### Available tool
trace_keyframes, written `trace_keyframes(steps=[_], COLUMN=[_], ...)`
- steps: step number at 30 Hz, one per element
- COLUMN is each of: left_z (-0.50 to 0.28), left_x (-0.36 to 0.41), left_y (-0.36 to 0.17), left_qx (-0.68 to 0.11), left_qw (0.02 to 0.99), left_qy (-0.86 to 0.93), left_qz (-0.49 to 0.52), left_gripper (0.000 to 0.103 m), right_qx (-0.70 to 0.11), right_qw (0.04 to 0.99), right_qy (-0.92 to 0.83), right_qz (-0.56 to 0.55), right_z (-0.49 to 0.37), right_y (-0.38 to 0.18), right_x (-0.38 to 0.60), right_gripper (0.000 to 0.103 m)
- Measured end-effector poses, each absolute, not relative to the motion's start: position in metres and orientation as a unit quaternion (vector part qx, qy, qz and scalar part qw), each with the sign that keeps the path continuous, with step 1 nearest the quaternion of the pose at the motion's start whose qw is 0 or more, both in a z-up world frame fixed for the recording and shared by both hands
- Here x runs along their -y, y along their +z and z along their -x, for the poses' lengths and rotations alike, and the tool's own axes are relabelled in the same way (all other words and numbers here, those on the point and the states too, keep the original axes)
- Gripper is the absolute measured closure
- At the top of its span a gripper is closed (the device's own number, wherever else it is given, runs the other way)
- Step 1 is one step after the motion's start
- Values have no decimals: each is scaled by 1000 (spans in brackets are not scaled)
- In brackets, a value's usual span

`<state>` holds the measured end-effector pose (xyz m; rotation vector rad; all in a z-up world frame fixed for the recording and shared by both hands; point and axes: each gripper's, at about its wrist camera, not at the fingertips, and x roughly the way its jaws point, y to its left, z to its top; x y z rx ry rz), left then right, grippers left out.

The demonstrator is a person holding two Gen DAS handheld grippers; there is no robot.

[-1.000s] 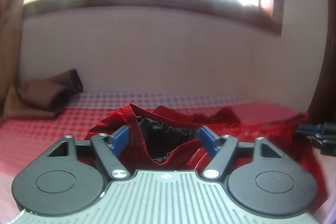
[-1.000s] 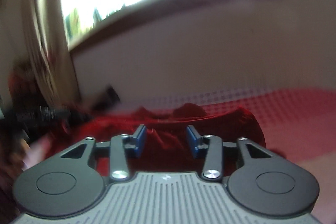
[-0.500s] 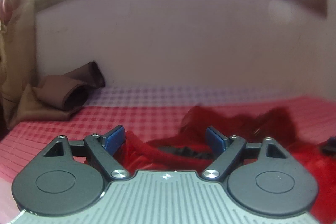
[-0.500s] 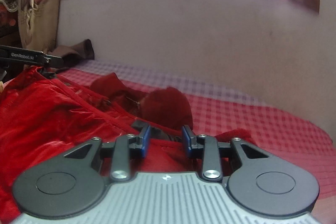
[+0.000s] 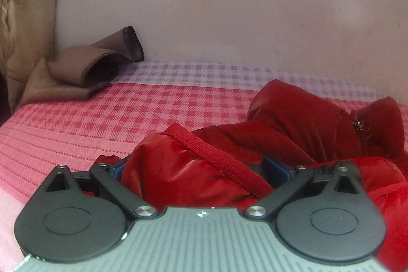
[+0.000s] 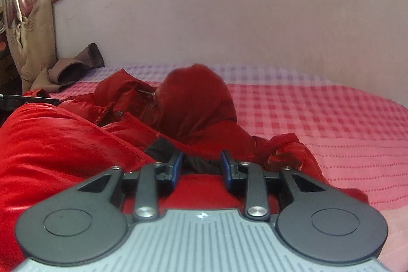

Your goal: Fold large clothes

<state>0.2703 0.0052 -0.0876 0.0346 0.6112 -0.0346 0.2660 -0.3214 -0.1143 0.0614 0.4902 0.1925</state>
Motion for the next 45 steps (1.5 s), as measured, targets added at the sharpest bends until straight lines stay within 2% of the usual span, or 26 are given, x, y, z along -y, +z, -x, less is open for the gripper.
trace_keyframes(steps=[14,45], left_z=[-277,-294], left_x=[-7,-9], left_y=[-101,-111], left_qx=[-306,-348], left_qw=[952,936], left_qy=[-20,-44], left_qz=[1,37], left_gripper=[0,0], right_qx=[-242,-255], right_qw=[965,963], right_qy=[86,73], right_qz=[-52,-44], right_z=[-275,-283], right_y=[-132,-134], right_x=[325,320], right_gripper=[73,73])
